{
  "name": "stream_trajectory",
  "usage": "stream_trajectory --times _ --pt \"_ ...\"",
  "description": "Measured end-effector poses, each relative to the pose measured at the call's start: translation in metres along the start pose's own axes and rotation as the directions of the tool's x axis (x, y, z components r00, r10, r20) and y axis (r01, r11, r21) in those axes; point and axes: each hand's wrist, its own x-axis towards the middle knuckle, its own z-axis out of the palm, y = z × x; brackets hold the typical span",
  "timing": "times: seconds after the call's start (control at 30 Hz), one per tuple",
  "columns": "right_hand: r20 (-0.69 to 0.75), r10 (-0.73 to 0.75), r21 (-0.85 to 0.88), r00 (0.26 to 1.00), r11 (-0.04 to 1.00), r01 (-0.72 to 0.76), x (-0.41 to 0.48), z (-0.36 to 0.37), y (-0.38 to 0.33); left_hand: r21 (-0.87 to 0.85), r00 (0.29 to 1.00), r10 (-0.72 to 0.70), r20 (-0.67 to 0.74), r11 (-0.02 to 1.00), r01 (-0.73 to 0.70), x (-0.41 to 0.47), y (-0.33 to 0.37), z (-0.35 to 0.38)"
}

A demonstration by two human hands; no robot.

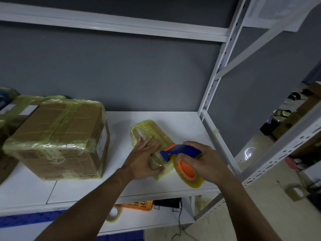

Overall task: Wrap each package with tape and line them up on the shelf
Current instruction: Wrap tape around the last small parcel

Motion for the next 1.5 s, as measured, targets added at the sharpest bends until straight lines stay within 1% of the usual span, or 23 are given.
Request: stream_trajectory --times 0.2,0.4,0.67,0.77,0.87,0.97,1.07,1.17,1.27,1.4,1.47,1.5 --pt "0.014 0.034 0.025 0.999 0.999 -0.034 -0.002 0.005 0.002 -0.004 0.998 -0.047 -0.050 0.999 0.047 -0.002 0.013 0.009" --pt "-0.061 0.032 0.068 0.998 0.997 -0.028 -0.008 0.008 -0.003 -0.027 0.993 -0.083 -0.088 0.996 0.081 0.004 0.011 0.011" --pt "-0.095 0.022 0.052 0.995 0.999 -0.017 -0.021 -0.003 -0.004 -0.054 0.992 -0.099 -0.074 0.994 0.095 0.010 0.004 0.011" --pt "-0.058 0.043 0.032 0.997 0.999 -0.041 -0.028 -0.008 0.002 -0.076 0.991 -0.099 -0.093 0.993 0.092 0.013 0.004 0.012" --pt "-0.017 0.084 0.047 0.996 0.995 -0.083 -0.030 -0.002 0.013 -0.028 0.994 -0.071 -0.081 0.997 0.069 0.012 0.006 0.014" --pt "-0.019 0.108 0.065 0.994 0.992 -0.107 -0.030 0.002 0.021 0.055 0.999 -0.020 -0.033 0.998 0.022 0.012 0.007 0.013" --pt "-0.009 0.146 0.069 0.989 0.987 -0.145 -0.027 0.000 0.028 0.034 1.000 0.006 0.026 0.999 -0.006 0.014 0.005 0.009" --pt "0.028 0.183 0.073 0.983 0.980 -0.184 -0.022 -0.001 0.032 0.033 0.995 0.066 0.070 0.997 -0.069 0.014 0.008 0.007" --pt "0.078 0.202 0.073 0.976 0.975 -0.208 -0.017 0.003 0.034 0.034 0.997 0.068 0.040 0.997 -0.069 0.012 0.008 0.009" --pt "0.105 0.217 0.021 0.971 0.975 -0.220 -0.010 0.009 0.040 0.033 0.999 0.042 0.020 0.999 -0.043 0.014 0.012 0.010" --pt "0.127 0.208 0.017 0.970 0.977 -0.212 -0.009 0.013 0.039 0.039 0.999 0.043 0.003 0.998 -0.043 0.015 0.011 0.011" --pt "0.139 0.179 0.012 0.974 0.983 -0.183 -0.009 0.014 0.038 0.043 0.999 0.045 -0.001 0.998 -0.045 0.015 0.011 0.011"
